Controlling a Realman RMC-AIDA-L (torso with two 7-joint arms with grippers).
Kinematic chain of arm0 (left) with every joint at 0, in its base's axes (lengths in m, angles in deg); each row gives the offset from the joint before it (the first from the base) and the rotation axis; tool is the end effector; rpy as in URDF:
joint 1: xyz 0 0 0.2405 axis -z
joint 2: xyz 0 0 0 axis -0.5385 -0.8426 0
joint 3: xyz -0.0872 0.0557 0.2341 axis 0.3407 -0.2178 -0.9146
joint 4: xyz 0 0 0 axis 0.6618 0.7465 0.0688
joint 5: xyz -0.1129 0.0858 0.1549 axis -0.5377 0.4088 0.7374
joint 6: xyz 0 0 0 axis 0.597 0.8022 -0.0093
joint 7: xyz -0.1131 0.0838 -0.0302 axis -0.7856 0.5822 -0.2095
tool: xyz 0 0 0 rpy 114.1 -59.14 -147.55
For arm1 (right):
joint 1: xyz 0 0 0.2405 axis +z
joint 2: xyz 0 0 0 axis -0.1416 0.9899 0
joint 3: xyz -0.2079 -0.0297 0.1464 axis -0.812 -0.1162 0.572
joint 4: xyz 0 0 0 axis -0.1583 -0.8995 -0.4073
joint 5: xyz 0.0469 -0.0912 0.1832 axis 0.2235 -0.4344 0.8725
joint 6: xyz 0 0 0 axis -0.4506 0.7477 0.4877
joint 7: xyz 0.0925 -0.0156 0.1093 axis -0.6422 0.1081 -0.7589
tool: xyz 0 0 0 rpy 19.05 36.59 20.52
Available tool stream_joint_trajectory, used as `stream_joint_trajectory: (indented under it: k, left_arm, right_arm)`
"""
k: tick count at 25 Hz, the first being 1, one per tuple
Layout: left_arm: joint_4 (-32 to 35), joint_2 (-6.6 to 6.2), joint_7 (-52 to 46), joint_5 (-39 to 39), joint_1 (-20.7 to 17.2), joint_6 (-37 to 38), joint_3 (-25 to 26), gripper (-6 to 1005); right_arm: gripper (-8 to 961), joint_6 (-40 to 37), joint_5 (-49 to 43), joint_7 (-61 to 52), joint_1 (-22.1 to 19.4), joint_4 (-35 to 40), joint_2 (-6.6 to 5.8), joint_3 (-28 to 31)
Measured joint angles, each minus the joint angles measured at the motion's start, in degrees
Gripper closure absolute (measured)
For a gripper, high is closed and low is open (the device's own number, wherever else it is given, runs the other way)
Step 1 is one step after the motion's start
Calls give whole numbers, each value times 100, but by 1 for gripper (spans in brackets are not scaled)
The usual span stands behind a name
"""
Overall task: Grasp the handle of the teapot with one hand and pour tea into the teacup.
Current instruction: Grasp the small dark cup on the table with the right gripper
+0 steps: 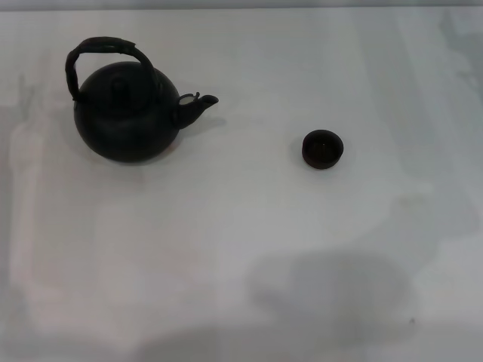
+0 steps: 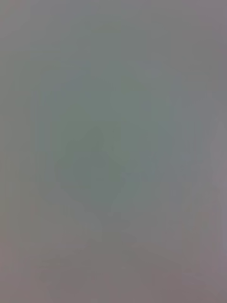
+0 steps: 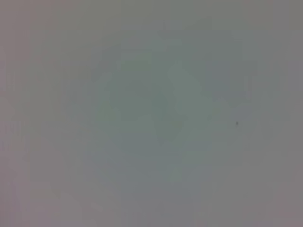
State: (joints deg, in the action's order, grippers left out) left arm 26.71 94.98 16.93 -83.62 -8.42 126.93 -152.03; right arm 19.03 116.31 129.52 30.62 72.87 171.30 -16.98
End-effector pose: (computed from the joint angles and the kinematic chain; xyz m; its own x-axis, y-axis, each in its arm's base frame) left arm -0.3649 0.3203 0.0158 0.5768 -0.0635 0.8144 0.8131 0.1407 -0.5649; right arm 0.3230 0.4178 0.0407 0.5795 -0.0292 -0.8145 -0.8150 -0.0121 -0.5794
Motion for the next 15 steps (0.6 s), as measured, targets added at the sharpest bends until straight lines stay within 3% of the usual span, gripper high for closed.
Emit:
stream_joint_trajectory:
  k: [15]
  left_arm:
    - [23,18,9,-1,-16,5,-5,122]
  right_arm:
    - [125,42,-29,-4,-7,0,0,-6]
